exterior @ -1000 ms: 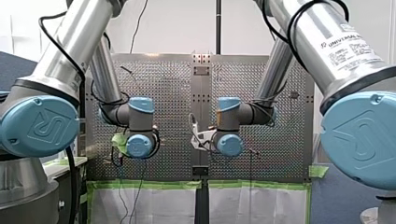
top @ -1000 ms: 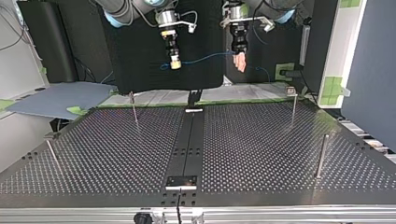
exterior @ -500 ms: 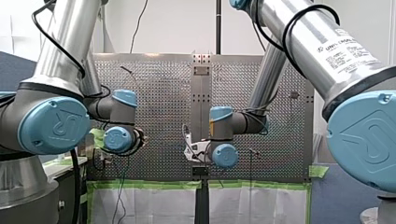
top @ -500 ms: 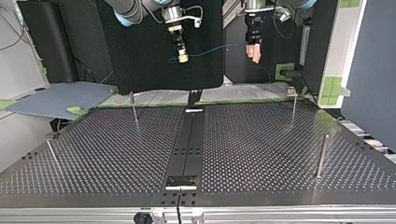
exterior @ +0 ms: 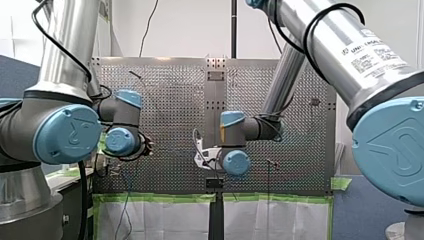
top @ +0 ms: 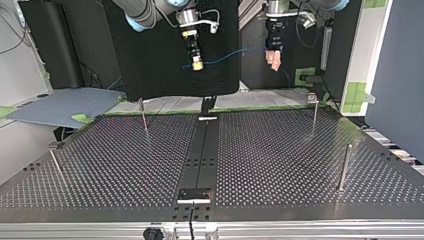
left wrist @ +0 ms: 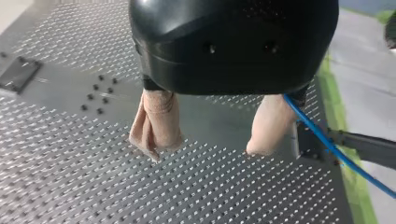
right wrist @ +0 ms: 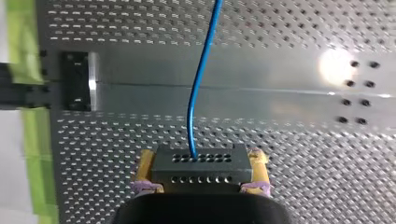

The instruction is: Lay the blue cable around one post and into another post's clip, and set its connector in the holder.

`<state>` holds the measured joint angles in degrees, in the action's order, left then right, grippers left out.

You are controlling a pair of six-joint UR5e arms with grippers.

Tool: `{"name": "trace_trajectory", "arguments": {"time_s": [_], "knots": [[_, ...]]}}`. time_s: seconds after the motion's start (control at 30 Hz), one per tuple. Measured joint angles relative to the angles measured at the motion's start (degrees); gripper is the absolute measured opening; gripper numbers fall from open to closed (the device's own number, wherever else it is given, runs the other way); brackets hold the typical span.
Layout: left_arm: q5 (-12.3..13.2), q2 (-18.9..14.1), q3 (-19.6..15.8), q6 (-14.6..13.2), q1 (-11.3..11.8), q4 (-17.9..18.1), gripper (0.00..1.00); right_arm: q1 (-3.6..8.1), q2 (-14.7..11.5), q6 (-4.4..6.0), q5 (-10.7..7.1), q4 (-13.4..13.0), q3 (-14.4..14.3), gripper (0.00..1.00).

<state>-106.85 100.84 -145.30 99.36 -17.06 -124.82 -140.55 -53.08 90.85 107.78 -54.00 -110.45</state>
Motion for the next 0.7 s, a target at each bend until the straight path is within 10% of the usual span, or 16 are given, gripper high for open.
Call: {"name": "trace_trajectory", "arguments": {"time_s": [0.2, 0.7], "knots": [[-1.84, 2.54, 2.64, -1.14, -2.43, -1.69, 1.00, 0.73, -2.96, 1.76, 0.96, 3.09, 3.07, 0.00], [-8.65, 0.77, 9.51, 3.75, -9.30, -8.39, 1.00, 2.40, -10.52, 1.11, 0.97, 10.65, 10.42, 0.00]]}}
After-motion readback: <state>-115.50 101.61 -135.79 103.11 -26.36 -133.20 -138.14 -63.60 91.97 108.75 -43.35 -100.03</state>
